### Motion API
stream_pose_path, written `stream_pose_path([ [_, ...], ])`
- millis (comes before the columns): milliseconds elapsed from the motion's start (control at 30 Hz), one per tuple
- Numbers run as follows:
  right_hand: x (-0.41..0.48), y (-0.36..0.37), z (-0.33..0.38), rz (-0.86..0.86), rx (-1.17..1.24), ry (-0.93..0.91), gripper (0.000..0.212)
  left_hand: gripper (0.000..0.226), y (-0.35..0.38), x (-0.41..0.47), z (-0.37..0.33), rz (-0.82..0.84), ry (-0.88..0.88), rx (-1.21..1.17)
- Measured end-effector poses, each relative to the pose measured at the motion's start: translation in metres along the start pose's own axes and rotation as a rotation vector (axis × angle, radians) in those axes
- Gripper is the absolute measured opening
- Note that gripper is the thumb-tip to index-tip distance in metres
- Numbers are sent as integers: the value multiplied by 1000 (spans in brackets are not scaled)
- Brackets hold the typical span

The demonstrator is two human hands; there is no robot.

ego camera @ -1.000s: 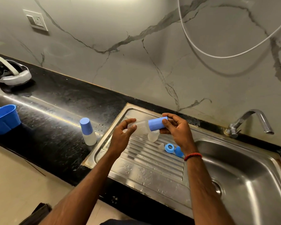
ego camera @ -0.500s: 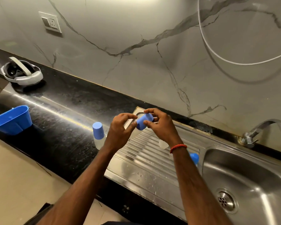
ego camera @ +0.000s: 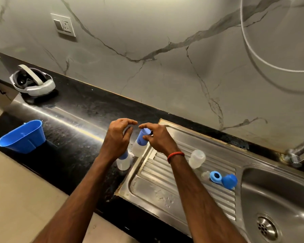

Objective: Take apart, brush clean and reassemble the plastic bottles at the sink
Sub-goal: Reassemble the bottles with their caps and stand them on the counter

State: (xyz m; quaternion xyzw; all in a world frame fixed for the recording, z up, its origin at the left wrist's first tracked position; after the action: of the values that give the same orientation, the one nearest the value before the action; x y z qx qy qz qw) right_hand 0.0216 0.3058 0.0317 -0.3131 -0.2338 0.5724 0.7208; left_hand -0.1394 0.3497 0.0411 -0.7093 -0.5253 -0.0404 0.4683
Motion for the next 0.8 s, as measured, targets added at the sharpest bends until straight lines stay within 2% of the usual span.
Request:
stream_pose_path([
  [533, 35, 41, 13, 71, -73, 10, 37, 19, 2, 4, 34, 86, 9, 43],
  [800, 31, 42, 4, 95, -79, 6, 69, 29, 6, 6, 30, 130, -9, 70],
])
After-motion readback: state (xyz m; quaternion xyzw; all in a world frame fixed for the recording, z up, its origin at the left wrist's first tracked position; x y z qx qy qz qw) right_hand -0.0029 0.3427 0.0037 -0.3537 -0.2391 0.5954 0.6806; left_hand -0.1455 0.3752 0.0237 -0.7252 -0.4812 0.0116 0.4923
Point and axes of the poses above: each hand's wrist, its own x-axis towards the middle knuckle, its own y-axis out of the palm, z = x × y, the point moved 4 cm from there along x, towards the middle knuckle, and after that the axes turned 5 degrees about y, right-handed, at the moved point
